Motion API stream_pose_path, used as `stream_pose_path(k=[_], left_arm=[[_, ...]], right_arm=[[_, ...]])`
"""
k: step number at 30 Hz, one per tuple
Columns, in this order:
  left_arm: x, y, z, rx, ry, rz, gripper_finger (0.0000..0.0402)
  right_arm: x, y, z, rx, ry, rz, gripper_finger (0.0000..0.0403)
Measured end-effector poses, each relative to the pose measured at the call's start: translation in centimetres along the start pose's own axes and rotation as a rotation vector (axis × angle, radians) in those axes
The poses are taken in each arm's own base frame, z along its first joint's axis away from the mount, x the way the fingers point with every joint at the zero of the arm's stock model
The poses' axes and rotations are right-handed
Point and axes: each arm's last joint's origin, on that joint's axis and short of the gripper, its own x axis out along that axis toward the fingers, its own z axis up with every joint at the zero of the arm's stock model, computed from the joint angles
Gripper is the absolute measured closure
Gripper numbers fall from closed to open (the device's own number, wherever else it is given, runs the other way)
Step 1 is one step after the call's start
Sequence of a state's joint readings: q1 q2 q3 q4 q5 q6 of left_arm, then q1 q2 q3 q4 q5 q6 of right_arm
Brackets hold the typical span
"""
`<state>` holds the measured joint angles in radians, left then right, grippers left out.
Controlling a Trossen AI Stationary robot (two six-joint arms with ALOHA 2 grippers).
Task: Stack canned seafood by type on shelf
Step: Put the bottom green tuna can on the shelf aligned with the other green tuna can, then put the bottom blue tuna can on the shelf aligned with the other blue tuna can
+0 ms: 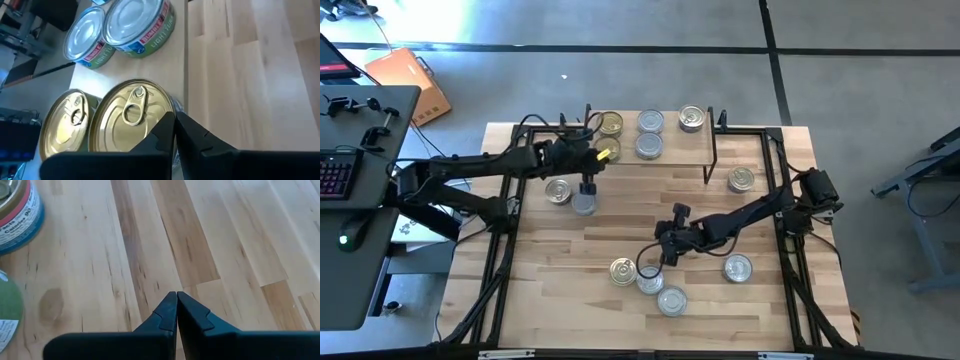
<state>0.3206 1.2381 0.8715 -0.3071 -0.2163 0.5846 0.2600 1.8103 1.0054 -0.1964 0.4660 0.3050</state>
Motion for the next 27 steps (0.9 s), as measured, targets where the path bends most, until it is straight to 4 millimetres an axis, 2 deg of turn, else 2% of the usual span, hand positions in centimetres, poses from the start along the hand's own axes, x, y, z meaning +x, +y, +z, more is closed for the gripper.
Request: stream_pose_path(k=[6,16,22,27], left_arm=[[0.1,0.0,0.0,0.004,0.014,0.02,0.0362],[-0.1,0.6,0.9,-0.046,-0.078,0.083,0.0289],[-1.7,0.0,1.9,-0.058,-0.145,0.095,0.0279],[-3.6,-2.1,3.2,-0.109,-0.225,0.026,0.0284]], right_arm=[[0.0,0.0,0.0,0.0,0.001,0.002,0.0399],[0.0,0.2,-0.1,-0.009,0.017,0.054,0.0399],[0.0,0.1,-0.3,-0.004,0.042,0.059,0.0399],[-1.1,-0.8,-1.4,0.044,0.209,-0.034,0.0395]])
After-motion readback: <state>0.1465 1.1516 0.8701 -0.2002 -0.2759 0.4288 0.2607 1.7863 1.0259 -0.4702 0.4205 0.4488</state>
